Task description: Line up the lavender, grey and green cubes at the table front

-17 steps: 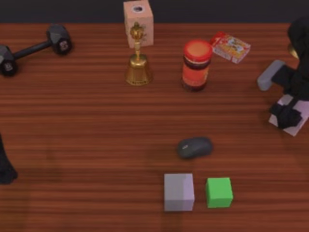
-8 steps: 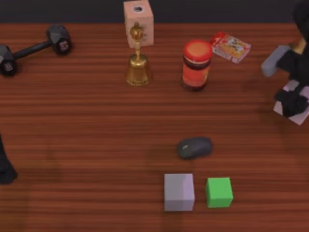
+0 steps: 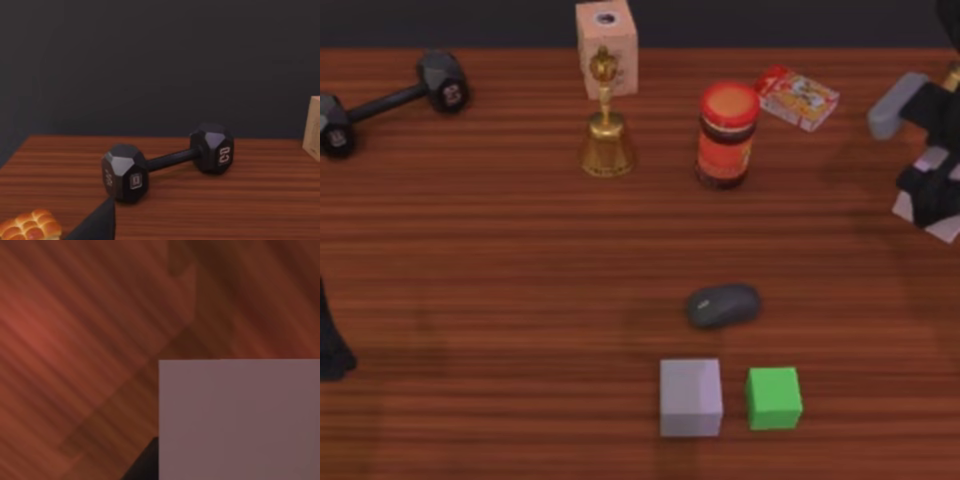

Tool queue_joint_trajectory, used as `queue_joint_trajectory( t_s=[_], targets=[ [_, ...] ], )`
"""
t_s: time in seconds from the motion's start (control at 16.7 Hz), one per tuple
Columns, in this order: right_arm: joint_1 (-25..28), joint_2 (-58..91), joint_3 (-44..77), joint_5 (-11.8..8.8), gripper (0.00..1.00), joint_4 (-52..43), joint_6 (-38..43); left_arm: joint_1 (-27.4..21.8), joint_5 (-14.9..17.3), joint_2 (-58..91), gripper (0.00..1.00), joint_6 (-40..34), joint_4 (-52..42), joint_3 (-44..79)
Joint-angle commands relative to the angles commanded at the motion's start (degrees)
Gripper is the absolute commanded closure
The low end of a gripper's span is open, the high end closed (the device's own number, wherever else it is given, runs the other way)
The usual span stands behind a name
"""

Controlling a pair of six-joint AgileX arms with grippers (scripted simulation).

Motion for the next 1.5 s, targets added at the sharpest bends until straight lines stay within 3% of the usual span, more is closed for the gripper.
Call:
queue_joint_trajectory(
  t_s=[0.12,0.3,0.96,1.14,1.5],
  targets=[
    [1.9,0.5,0.9,0.0,1.0,-0.5,0.3,0.0,0.0,0.0,0.0,0.0,0.0,0.0],
    [9.1,1.9,4.0,0.0,1.0,-2.0,1.8,0.0,0.0,0.0,0.0,0.0,0.0,0.0],
    [49.7,8.2,17.9,0.1,1.0,-9.8,12.1,0.0,0.0,0.0,0.0,0.0,0.0,0.0],
    [54.3,8.6,19.5,0.2,1.0,-10.6,13.5,0.0,0.0,0.0,0.0,0.0,0.0,0.0],
    [54.5,8.4,19.2,0.1,1.0,-10.4,13.6,0.0,0.0,0.0,0.0,0.0,0.0,0.0]
  ],
)
